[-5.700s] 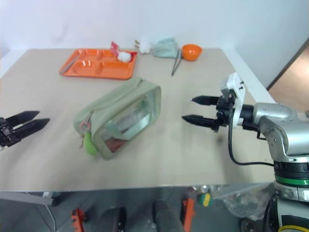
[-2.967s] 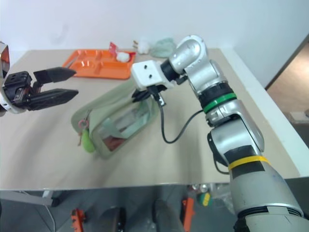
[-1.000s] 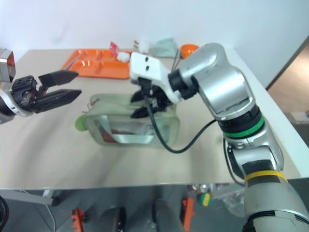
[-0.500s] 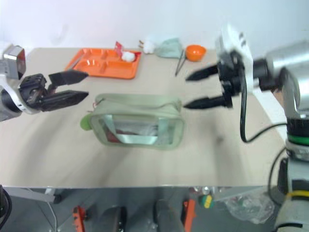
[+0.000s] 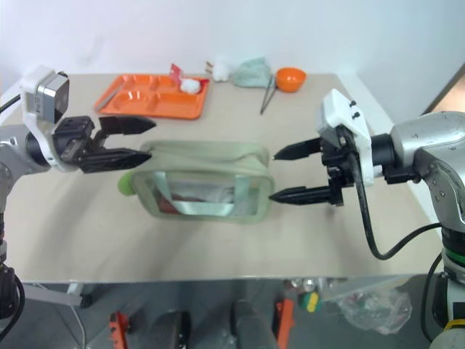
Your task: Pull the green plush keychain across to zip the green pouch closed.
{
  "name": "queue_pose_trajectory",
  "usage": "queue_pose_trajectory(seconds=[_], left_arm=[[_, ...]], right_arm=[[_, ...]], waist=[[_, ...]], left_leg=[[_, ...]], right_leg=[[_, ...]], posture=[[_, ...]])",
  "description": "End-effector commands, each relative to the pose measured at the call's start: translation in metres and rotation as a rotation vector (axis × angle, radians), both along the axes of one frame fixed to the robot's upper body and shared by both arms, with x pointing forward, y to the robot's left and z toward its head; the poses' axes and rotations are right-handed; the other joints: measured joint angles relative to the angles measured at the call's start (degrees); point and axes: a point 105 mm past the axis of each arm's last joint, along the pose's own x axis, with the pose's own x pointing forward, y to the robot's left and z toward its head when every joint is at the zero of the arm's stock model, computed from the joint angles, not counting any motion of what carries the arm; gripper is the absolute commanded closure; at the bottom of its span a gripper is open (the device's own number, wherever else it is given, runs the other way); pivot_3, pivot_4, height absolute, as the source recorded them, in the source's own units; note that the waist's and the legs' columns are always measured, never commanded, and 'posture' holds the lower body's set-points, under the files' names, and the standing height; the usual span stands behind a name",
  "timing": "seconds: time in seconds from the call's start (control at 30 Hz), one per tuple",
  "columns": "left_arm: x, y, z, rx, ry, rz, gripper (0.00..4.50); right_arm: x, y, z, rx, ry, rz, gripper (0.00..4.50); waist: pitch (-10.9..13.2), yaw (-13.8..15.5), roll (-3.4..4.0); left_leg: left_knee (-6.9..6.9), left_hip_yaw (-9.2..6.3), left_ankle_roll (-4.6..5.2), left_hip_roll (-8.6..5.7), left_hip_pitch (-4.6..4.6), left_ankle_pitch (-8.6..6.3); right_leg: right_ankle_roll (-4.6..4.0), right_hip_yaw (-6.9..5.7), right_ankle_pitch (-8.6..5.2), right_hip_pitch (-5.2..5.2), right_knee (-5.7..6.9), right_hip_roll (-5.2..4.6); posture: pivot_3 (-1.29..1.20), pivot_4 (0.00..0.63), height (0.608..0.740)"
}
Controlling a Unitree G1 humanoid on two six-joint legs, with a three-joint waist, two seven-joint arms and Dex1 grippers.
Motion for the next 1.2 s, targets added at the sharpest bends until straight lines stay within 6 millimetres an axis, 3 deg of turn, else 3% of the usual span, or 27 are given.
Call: queue_pose_trajectory(seconds=[0.03, 0.27, 0.7, 0.73, 0.87, 1.07, 1.2], left_arm=[[-0.006, -0.006, 0.006, 0.015, -0.032, -0.040, 0.00], [-0.007, -0.008, 0.007, 0.014, -0.032, -0.049, 0.00], [-0.005, 0.001, 0.010, -0.036, -0.026, 0.030, 0.00], [-0.003, 0.003, 0.011, -0.049, -0.023, 0.044, 0.00], [0.005, 0.018, 0.010, -0.113, 0.007, 0.139, 0.00], [0.013, 0.065, -0.022, -0.121, 0.081, 0.412, 0.00], [0.008, 0.088, -0.029, -0.153, 0.099, 0.520, 0.00]], right_arm=[[0.010, 0.003, 0.000, -0.003, -0.049, -0.052, 0.02], [0.026, 0.009, -0.006, 0.009, -0.035, -0.111, 0.02], [0.028, 0.013, -0.011, 0.001, -0.044, -0.085, 4.30], [0.028, 0.013, -0.011, 0.002, -0.045, -0.077, 4.48], [0.025, 0.015, -0.012, 0.001, -0.040, -0.052, 4.48], [0.031, 0.015, -0.021, -0.012, -0.021, -0.084, 4.48], [0.029, 0.016, -0.027, -0.013, -0.003, -0.072, 4.48]], waist=[[0.00, -0.02, 0.01], [0.00, 0.07, 0.01], [0.00, 0.25, 0.01], [0.00, 0.27, 0.01], [0.00, 0.25, 0.01], [0.00, -0.15, 0.00], [-0.01, -0.02, -0.02]], left_leg=[[0.00, 0.02, 0.00, -0.02, -0.01, 0.00], [0.00, 0.01, 0.00, -0.01, -0.02, 0.00], [0.00, 0.02, 0.00, -0.01, -0.02, 0.00], [0.00, 0.01, 0.01, 0.00, -0.02, 0.00], [0.00, 0.01, 0.01, 0.00, -0.02, 0.00], [-0.02, 0.05, 0.02, 0.08, 0.04, -0.01], [-0.01, -0.02, 0.01, 0.09, 0.01, 0.00]], right_leg=[[0.01, 0.03, 0.00, -0.01, 0.00, -0.02], [0.02, 0.02, 0.01, -0.02, 0.00, -0.01], [0.03, 0.04, 0.01, -0.03, -0.01, -0.01], [0.03, 0.03, 0.01, -0.03, -0.01, 0.00], [0.03, 0.03, 0.01, -0.03, -0.01, -0.01], [0.01, 0.07, 0.00, -0.04, 0.01, 0.03], [-0.02, -0.03, 0.00, -0.03, 0.01, 0.03]], posture=[[0.00, 0.150, 0.740], [0.00, 0.150, 0.740], [0.00, 0.150, 0.740], [0.00, 0.150, 0.740], [0.00, 0.150, 0.740], [0.00, 0.150, 0.740], [0.00, 0.150, 0.740]])
